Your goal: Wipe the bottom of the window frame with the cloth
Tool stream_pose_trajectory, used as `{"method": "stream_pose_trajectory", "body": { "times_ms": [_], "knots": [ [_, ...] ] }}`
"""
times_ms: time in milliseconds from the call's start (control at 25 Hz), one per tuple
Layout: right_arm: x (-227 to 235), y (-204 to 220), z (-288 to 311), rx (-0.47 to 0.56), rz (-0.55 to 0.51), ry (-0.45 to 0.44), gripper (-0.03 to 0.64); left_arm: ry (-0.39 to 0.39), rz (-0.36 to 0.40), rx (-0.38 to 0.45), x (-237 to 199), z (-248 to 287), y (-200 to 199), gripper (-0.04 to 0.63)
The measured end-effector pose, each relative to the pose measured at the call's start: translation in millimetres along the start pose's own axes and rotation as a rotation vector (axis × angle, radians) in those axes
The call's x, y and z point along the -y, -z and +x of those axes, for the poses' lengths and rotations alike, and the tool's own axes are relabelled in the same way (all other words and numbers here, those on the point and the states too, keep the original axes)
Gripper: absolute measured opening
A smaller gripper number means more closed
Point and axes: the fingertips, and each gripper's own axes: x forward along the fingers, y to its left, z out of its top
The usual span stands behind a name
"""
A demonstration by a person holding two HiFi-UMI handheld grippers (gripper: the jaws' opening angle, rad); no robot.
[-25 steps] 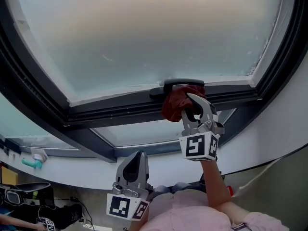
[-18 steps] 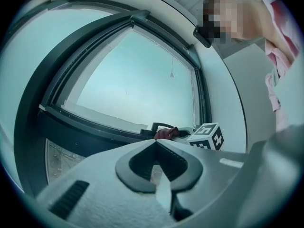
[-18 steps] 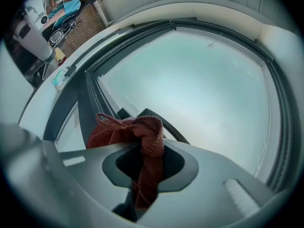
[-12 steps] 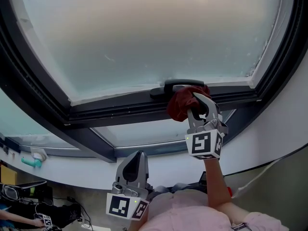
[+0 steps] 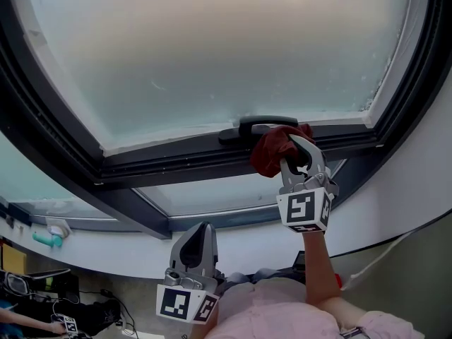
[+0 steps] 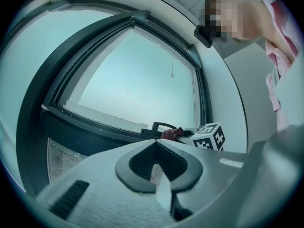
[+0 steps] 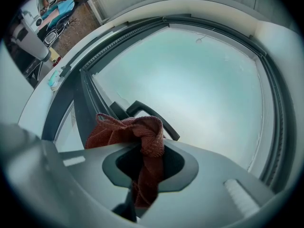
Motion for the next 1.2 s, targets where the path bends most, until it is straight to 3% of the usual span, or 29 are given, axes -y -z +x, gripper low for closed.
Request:
{"method": "stream_pose_trajectory", "body": {
  "times_ms": [600, 1200],
  "knots": [
    [2, 0, 0, 0.017, 0.026, -0.019, 0.066, 0.009, 0.006, -0.001, 1, 5, -1, -0.002],
    [22, 18, -6, -0.003, 0.072, 0.025, 0.066, 0.008, 0.004, -0.007, 3, 3, 0, -0.002]
  ]
}}
